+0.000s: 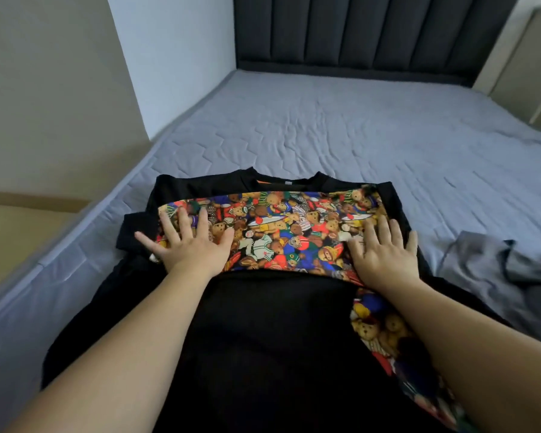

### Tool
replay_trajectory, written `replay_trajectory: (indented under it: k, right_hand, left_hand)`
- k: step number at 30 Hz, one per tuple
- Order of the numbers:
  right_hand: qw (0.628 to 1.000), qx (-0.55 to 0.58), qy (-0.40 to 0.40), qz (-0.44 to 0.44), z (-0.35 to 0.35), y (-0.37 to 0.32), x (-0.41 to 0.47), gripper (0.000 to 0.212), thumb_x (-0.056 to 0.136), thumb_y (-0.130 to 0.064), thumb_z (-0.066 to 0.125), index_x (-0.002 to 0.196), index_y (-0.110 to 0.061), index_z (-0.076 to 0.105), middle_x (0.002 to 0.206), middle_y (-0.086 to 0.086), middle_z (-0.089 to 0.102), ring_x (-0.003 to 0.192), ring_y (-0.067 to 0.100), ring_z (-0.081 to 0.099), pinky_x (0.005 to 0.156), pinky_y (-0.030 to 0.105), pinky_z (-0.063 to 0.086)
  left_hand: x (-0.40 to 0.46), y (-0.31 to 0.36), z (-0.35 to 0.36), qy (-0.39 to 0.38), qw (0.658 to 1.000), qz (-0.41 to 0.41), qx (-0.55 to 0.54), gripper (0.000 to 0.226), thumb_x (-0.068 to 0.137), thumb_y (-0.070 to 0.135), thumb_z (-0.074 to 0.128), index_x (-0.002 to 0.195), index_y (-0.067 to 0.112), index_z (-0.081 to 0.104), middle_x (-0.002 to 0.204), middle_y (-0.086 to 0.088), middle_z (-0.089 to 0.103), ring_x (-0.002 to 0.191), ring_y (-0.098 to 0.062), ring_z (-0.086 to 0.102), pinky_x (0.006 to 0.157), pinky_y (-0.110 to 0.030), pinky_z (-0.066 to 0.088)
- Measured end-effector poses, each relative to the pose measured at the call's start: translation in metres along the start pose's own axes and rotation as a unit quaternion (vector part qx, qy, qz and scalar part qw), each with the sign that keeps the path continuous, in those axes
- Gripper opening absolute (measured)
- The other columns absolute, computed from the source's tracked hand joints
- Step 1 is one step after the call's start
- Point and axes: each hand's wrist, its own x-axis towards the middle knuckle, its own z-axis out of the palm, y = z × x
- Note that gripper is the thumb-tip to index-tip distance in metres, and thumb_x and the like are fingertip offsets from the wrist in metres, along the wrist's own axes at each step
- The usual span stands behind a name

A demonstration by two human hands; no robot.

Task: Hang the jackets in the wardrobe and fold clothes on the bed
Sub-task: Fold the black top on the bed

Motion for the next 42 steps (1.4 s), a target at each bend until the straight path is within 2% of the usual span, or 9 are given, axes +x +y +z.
replay_trajectory:
  k: [6,10,15,21,25,30,36,39,42]
  right_hand:
    - [0.994,-0.035,-0.103,-0.027,-0.027,0.042,-0.070,0.073,0.092,-0.068,0.012,0.153,-0.032,-0.007,0.162,-0.003,-0.010,0.148,0.028,-0.002,0.117,0.052,0.009]
    - [0.988,-0.064,-0.138,0.011,-0.062,0.069,-0.108,0.094,0.081,-0.078,0.032,0.151,-0.034,-0.012,0.161,0.006,0.007,0.140,0.036,0.027,0.103,0.052,0.033]
    - [0.971,0.016,-0.228,0.069,-0.111,0.102,-0.139,0.090,0.078,-0.068,0.059,0.141,-0.006,0.039,0.137,0.013,0.051,0.119,0.032,0.053,0.099,0.039,0.045]
    - [0.806,0.128,-0.553,0.170,-0.151,0.143,-0.177,0.044,0.092,-0.031,0.060,0.122,0.001,0.057,0.096,0.019,0.066,0.084,0.031,0.064,0.070,0.044,0.056]
    - [0.857,0.256,-0.409,0.182,-0.152,0.143,-0.185,0.016,0.099,-0.013,0.044,0.092,-0.004,0.056,0.065,0.011,0.062,0.052,0.022,0.059,0.047,0.027,0.049]
    - [0.988,0.132,-0.068,0.034,-0.154,0.114,-0.171,0.052,0.091,-0.024,0.053,0.137,-0.009,0.036,0.130,0.018,0.041,0.123,0.039,0.042,0.095,0.043,0.039]
    - [0.945,0.241,-0.130,-0.179,-0.167,0.053,-0.215,0.110,0.065,-0.091,0.039,0.150,-0.023,0.021,0.153,0.000,0.022,0.140,0.022,0.025,0.113,0.043,0.027]
    - [0.983,0.110,-0.038,-0.145,-0.160,0.024,-0.235,0.096,0.075,-0.075,0.048,0.148,-0.018,0.021,0.151,0.004,0.015,0.140,0.031,0.014,0.113,0.051,0.021]
    - [0.929,0.094,0.216,-0.286,-0.161,0.011,-0.239,0.052,0.078,-0.029,0.051,0.125,-0.008,0.051,0.123,0.014,0.045,0.108,0.037,0.045,0.093,0.049,0.040]
  left_hand:
    - [-0.099,0.031,-0.025,-0.190,0.973,0.125,-0.047,0.090,0.078,0.086,0.016,0.149,0.041,-0.016,0.158,0.005,-0.028,0.142,-0.030,-0.030,0.105,-0.073,-0.014]
    - [-0.179,0.048,-0.044,-0.311,0.910,0.276,0.008,0.102,0.066,0.093,0.037,0.150,0.048,-0.001,0.160,0.013,-0.018,0.147,-0.022,-0.020,0.111,-0.065,-0.004]
    - [-0.284,0.074,-0.074,-0.392,0.829,0.392,0.072,0.104,0.054,0.094,0.052,0.139,0.041,0.025,0.140,0.011,0.021,0.137,-0.025,0.018,0.105,-0.048,0.031]
    - [-0.362,0.070,-0.073,-0.335,0.800,0.397,0.300,0.092,0.070,0.080,0.057,0.135,0.015,0.047,0.089,0.003,0.050,0.077,-0.016,0.052,0.058,-0.030,0.043]
    - [-0.378,0.058,-0.040,-0.203,0.801,0.390,0.406,0.107,0.072,0.070,0.064,0.147,0.007,0.022,0.134,-0.015,0.035,0.122,-0.037,0.040,0.091,-0.063,0.044]
    - [-0.314,0.058,-0.062,-0.137,0.894,0.384,0.185,0.032,0.082,0.021,0.052,0.113,0.017,0.062,0.109,-0.005,0.065,0.095,-0.026,0.065,0.069,-0.033,0.050]
    - [-0.235,0.053,-0.129,-0.145,0.967,0.192,-0.083,0.034,0.091,0.028,0.041,0.106,0.005,0.060,0.120,-0.012,0.060,0.100,-0.025,0.059,0.075,-0.031,0.048]
    - [-0.229,0.055,-0.137,-0.122,0.961,0.176,-0.173,0.032,0.087,0.027,0.045,0.104,0.004,0.061,0.110,-0.015,0.065,0.095,-0.030,0.063,0.072,-0.032,0.049]
    - [-0.218,0.040,-0.159,-0.126,0.943,0.160,-0.264,0.026,0.086,0.031,0.052,0.096,0.009,0.059,0.100,-0.007,0.064,0.086,-0.026,0.063,0.081,-0.034,0.053]
